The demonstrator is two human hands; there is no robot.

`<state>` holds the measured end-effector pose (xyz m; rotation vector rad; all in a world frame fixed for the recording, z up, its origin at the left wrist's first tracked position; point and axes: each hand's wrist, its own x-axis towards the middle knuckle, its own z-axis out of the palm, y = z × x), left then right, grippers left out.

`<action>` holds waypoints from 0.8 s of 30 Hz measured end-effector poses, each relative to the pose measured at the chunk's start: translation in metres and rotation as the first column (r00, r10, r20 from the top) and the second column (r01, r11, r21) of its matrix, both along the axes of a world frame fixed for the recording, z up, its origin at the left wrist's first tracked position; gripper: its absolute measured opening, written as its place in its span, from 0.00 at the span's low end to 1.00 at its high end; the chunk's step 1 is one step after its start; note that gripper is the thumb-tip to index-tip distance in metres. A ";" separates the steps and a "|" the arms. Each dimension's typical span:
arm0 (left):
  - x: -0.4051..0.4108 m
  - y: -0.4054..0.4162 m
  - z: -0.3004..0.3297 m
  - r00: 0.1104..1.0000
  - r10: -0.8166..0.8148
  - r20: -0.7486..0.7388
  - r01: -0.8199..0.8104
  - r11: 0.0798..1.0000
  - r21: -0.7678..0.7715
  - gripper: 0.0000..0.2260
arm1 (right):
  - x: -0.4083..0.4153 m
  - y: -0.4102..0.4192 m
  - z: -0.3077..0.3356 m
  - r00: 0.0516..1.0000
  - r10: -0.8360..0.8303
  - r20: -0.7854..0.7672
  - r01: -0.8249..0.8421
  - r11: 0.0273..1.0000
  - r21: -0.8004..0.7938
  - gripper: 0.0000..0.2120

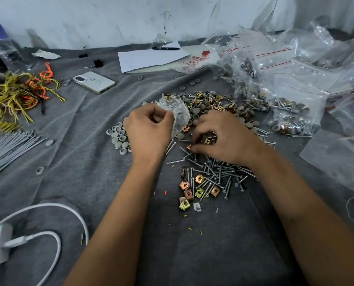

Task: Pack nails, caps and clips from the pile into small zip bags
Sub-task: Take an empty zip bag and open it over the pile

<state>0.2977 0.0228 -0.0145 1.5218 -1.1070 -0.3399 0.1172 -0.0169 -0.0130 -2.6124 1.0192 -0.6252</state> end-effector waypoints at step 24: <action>-0.006 -0.006 -0.010 0.985 -0.138 0.101 0.139 0.990 -0.002 0.09 | 0.002 0.004 0.002 0.914 -0.087 0.396 0.125 0.990 -0.070 0.09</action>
